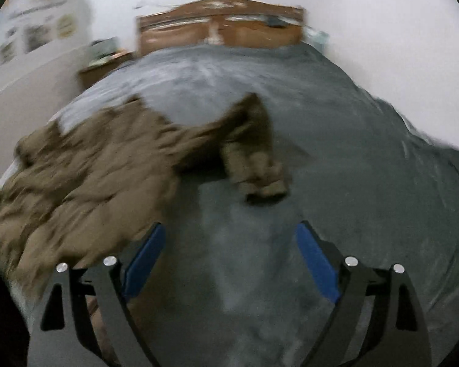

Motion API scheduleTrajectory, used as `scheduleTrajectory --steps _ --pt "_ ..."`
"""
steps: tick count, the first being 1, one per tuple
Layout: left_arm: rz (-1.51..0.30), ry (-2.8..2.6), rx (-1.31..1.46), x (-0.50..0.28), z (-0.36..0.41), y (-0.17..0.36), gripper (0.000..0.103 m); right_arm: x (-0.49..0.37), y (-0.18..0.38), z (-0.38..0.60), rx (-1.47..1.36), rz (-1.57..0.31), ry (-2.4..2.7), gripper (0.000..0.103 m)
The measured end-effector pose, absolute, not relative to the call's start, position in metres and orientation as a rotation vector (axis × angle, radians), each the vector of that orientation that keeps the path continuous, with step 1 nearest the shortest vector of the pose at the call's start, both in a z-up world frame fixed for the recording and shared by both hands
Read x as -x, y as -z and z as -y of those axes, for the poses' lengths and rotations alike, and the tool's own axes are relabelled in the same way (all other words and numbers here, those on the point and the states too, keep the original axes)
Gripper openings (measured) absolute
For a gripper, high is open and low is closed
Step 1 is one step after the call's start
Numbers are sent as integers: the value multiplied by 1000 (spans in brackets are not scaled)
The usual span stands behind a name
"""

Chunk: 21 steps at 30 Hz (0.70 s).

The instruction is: Fold large clothes

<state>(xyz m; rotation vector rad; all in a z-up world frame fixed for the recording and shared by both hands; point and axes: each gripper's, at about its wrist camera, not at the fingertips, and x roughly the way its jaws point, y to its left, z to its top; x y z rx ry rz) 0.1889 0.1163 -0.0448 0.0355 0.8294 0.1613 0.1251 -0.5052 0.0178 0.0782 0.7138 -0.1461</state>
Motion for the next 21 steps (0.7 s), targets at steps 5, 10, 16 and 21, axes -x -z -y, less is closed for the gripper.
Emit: scheduleTrajectory --steps 5,10,16,21 --pt "-963 -297 -123 -248 -137 107 98 -199 33 532 -77 -771 243 88" --pt "-955 -347 -67 -272 -151 130 98 -244 70 516 52 -784 282 87" --pt "-917 -349 -102 -292 -142 142 99 -280 91 513 130 -823 327 71" --pt "-850 -327 -87 -291 -142 132 99 -290 96 519 70 -877 306 17"
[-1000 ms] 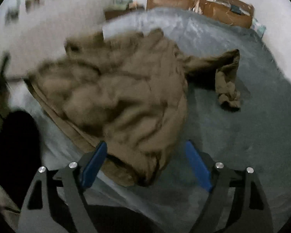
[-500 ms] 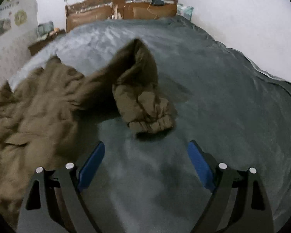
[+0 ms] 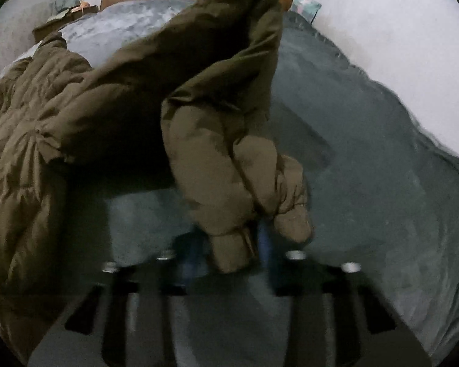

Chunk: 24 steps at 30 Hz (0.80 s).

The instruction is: Fold large clothes

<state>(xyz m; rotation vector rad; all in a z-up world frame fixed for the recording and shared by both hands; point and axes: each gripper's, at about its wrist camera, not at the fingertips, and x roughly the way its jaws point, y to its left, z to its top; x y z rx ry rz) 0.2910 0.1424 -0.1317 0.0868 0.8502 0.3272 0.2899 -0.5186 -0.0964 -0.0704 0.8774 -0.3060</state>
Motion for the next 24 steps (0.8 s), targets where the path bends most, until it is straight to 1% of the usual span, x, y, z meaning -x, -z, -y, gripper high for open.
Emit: scheduleTrajectory --steps 1,2,3,4,6,8,11,14,16,17,22,24 --pt "-851 -321 -107 -292 -141 132 89 -288 93 519 63 -863 310 15" --pt "-858 -304 -130 -294 -141 133 77 -287 90 520 57 -851 317 12" --pt "-881 -301 -145 -297 -143 134 36 -283 85 523 38 -830 333 10" --pt "-897 -313 -138 -297 -147 132 14 -277 78 530 9 -809 355 10" --pt "-895 -337 -87 -298 -160 127 11 -265 64 548 -21 -769 402 9" --pt "-878 -421 -69 -298 -181 116 10 -251 53 568 -19 -748 456 8" --pt "-869 -535 -12 -295 -221 101 10 -219 32 620 -24 -721 595 8" --pt "-875 -647 60 -285 -269 85 10 -168 15 691 -149 -703 721 8" --pt "-874 -708 85 -281 -293 82 10 -150 14 710 -153 -711 721 7" --pt "-875 -720 98 -278 -305 79 10 -142 13 713 -94 -721 745 7" --pt "-916 -771 70 -265 -305 76 10 -134 26 715 -39 -737 746 7" --pt "-953 -781 80 -272 -305 88 12 -144 35 716 -26 -754 756 7"
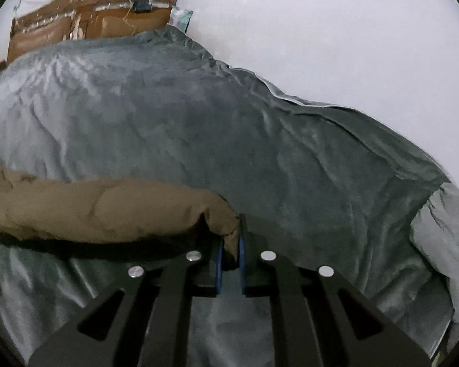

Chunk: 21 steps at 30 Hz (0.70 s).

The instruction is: Fold large clothes

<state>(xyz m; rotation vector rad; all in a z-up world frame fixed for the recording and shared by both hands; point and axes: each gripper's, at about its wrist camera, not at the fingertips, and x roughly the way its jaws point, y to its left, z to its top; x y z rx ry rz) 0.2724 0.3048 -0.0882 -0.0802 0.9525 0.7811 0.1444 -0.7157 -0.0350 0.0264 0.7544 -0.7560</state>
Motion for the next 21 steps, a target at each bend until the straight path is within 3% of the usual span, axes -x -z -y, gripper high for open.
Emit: scheduleTrajectory --steps 5,8,10,12,21 --pt "-987 -768 74 -264 -299 109 27 -140 46 718 -73 -736 714 7" --pt "-987 -751 99 -258 -300 110 56 -126 37 711 -101 -663 678 8" --pt "-999 -726 151 -258 -304 108 85 -121 23 703 -114 -591 654 8" --pt "-964 -690 227 -254 -306 101 97 -119 7 689 -126 -517 626 8" --pt "-728 -463 361 -258 -218 31 100 -143 -24 603 -422 -312 317 9"
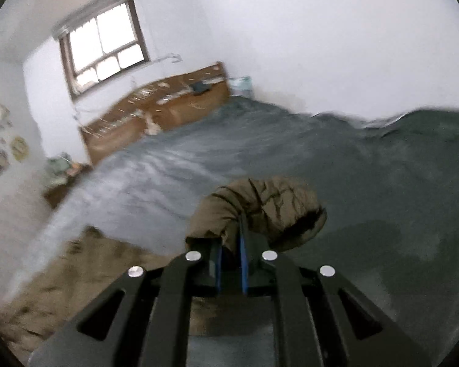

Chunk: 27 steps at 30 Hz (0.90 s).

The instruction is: Fold large clothes

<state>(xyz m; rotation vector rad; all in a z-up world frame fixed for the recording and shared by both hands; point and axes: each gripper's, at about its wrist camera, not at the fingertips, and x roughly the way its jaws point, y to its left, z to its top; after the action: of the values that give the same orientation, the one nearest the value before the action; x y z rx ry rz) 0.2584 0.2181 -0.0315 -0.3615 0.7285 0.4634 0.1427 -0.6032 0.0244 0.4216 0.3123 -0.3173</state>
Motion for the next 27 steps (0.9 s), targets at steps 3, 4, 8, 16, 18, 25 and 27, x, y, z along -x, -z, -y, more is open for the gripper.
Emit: scheduleTrajectory --steps 3,4,8,16,18,25,27 --pt "-724 -276 383 -268 -150 33 100 -156 -10 582 -514 -325 265 9" --pt "-733 -230 388 -271 -135 37 100 -162 -2 573 -551 -336 249 9" --pt "-780 -65 321 -288 -53 54 100 -190 18 536 -645 -388 138 10" --pt "-690 -7 -49 -289 67 52 100 -252 5 405 -315 -518 -132 11" --pt "-664 15 -86 -283 77 50 100 -266 8 370 -262 -566 -221 11" --pt "-716 32 -20 -280 62 59 100 -296 54 286 -35 -786 -265 11" --pt "-714 62 49 -282 59 57 100 -299 64 288 -55 -822 -269 12"
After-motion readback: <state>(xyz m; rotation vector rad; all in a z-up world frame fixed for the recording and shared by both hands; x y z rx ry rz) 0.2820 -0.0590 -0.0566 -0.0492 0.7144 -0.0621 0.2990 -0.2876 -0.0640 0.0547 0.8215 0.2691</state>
